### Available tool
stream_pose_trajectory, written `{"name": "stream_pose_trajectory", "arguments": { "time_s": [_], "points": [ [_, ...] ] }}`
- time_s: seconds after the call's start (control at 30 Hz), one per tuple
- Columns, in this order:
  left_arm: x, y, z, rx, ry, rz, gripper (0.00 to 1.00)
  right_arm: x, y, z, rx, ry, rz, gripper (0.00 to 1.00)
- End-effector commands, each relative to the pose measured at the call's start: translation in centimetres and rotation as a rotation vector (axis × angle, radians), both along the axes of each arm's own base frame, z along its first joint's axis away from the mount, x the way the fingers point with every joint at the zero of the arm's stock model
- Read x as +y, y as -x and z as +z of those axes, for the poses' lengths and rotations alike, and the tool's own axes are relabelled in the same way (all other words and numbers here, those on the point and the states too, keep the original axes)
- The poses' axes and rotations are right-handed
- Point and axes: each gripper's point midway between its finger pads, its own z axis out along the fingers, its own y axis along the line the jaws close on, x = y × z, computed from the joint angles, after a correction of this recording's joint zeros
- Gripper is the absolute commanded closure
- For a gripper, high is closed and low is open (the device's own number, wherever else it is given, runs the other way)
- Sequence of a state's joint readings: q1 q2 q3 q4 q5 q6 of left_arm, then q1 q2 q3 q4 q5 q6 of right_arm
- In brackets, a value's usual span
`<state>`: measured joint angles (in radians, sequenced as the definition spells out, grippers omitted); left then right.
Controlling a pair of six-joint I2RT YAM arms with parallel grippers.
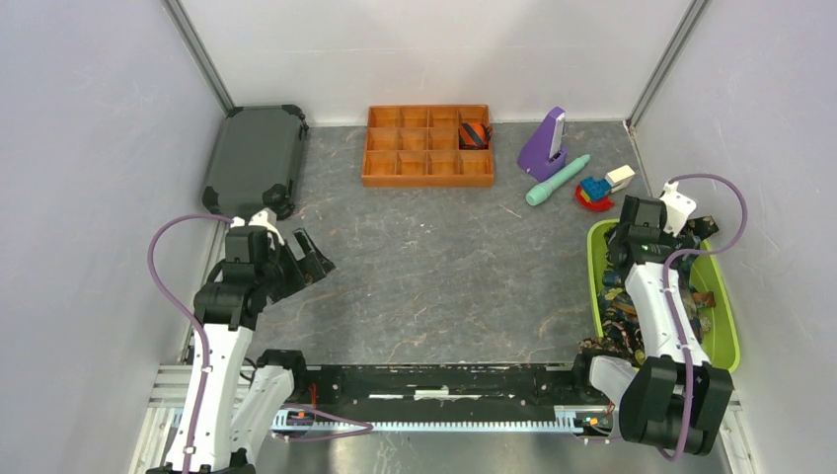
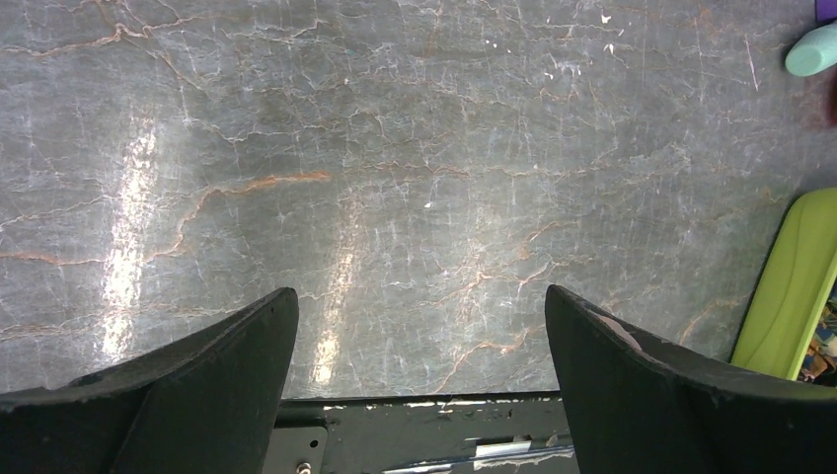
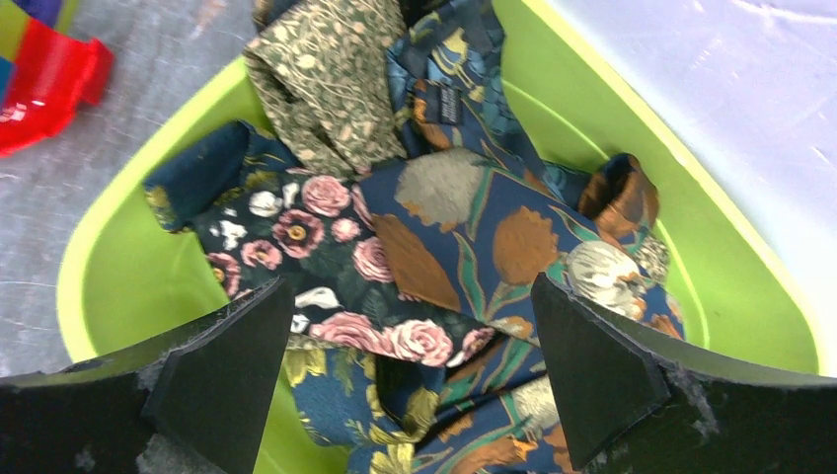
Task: Roll the ties
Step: Pick up the tie from the bin.
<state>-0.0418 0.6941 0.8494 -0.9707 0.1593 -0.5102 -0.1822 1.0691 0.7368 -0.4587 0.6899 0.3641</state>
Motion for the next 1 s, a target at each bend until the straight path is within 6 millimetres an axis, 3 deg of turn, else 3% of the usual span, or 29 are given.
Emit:
{"name": "stream_pose_trajectory", "arguments": {
  "time_s": [0.0,0.2,0.4,0.63,0.8,0.97],
  "points": [
    [0.1,-0.5,0.4,-0.040,-0.032,-0.038,0.00,0.0,-4.1,2.8,-0.161,-0.014,0.071,0.02],
    [0.0,-0.4,0.4,-0.043,-0.033,-0.039,0.00,-1.1,-7.5,1.7,-0.116,-0.018,0.075,0.07],
    [0.1,-0.4,0.6,-0.053,-0.032,-0.038,0.00,-2.4,-9.9,0.3,-0.083,-0.017,0.044,0.18],
    [0.1,-0.3,0.6,-0.053,-0.033,-0.038,0.00,-4.1,-11.1,-1.5,-0.018,0.024,-0.010,0.24],
    [0.1,-0.4,0.6,-0.050,-0.034,-0.035,0.00,-5.8,-10.9,-3.5,0.041,0.014,-0.058,0.27],
    [0.1,-0.4,0.5,-0.046,-0.034,-0.032,0.00,-6.2,-10.5,-4.6,0.050,0.007,-0.073,0.34]
  ]
}}
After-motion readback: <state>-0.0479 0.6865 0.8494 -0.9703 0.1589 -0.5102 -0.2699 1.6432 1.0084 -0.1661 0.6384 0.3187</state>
